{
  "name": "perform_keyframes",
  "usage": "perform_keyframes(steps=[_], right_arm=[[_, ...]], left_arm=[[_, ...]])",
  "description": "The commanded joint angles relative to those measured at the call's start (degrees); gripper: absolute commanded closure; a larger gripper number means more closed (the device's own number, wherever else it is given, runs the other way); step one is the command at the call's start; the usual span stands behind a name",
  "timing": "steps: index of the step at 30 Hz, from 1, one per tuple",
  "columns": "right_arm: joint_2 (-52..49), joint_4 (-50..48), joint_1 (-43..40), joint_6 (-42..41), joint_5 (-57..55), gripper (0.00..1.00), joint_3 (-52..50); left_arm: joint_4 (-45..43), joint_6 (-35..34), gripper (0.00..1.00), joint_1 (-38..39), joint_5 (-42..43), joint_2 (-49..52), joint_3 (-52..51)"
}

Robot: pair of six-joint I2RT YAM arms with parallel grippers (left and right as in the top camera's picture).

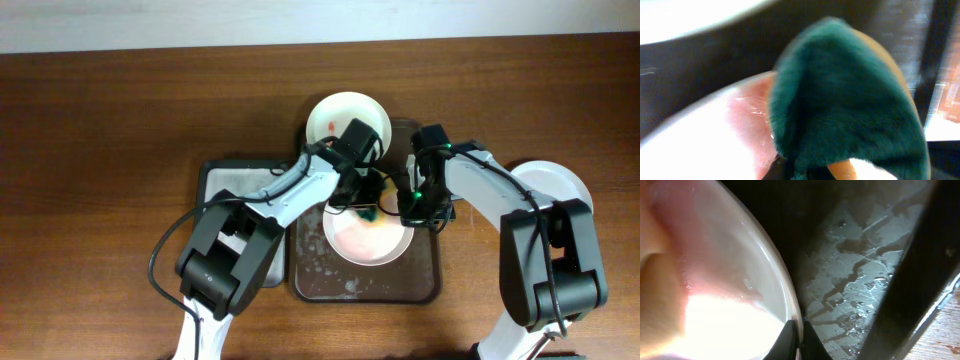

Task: Clean dirty plates on tray and stack at the side
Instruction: 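Scrub the pink plate with the sponge in the left gripper, then return the sponge to the basin with the left gripper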

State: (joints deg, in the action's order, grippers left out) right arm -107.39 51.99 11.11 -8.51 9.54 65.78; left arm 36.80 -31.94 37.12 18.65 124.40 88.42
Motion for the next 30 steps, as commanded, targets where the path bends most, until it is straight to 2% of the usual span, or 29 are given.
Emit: perform_keyframes(steps=[1,5,8,11,16,21,25,30], right_arm=[[-0.9,1.0,0.9,1.7,-2.7,0.96,-1.3],[-0.9,1.0,0.9,1.6,-2.7,0.96,-1.3],[-0.9,1.1,0.9,0.0,-2.7,0.96,-1.3],[-0.6,1.1,0.9,-0.3,-2.7,0.96,-1.3],[6.3,1.1,0.9,-0.3,-2.8,0.96,-1.3],[18.1,1.9,0.9,-0.3,-5.9,0.96,-1.3],[26.1,3.1,2.5,-3.5,-18.4,0.96,-1.3],[33.2,3.5,15.1,-4.5,-37.9,0.96,-0.7]], left_arm=[[7.7,2.3,1.0,-5.3,-16.3,1.7,1.4],[18.2,2.3,1.0,-8.6,-20.0,1.7,7.3],[27.3,3.4,1.0,-9.1,-19.8,1.7,14.1],[35.2,7.6,1.0,-9.0,-15.1,0.7,20.7],[43.1,9.6,1.0,-10.5,-16.0,-7.8,21.6],[51.1,9.6,1.0,-16.2,-24.1,-18.4,20.4],[46.2,9.9,1.0,-22.5,-24.0,-26.9,8.7],[23.5,14.1,1.0,-29.2,-12.3,-33.9,-18.7]])
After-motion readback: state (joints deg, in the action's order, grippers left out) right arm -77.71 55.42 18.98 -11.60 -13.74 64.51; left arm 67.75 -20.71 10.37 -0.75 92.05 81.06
